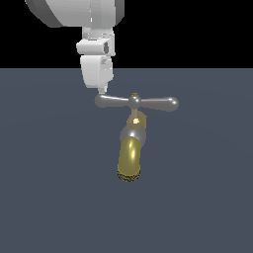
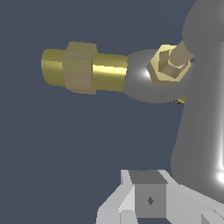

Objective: Turn on the faucet by rotating a designated handle.

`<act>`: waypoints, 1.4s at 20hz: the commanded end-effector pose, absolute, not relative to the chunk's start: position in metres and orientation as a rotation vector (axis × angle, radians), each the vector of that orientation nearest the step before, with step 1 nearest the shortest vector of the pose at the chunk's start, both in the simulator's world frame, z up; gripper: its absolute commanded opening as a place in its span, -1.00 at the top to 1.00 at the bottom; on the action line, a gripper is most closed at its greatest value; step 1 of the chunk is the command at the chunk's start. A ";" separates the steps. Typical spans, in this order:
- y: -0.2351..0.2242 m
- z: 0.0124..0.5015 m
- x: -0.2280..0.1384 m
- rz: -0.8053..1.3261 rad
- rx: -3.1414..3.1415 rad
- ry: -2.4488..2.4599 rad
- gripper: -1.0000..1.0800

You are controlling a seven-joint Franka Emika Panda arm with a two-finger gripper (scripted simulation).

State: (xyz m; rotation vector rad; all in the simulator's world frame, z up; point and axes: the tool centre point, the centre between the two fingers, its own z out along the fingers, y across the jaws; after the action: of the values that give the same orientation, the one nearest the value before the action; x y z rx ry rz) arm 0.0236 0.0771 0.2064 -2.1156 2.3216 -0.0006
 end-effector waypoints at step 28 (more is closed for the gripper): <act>0.083 0.198 -0.021 -0.001 -2.050 2.382 1.00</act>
State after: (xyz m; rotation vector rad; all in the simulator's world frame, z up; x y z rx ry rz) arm -0.0122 0.0816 0.1978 -2.0429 2.3779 -0.0045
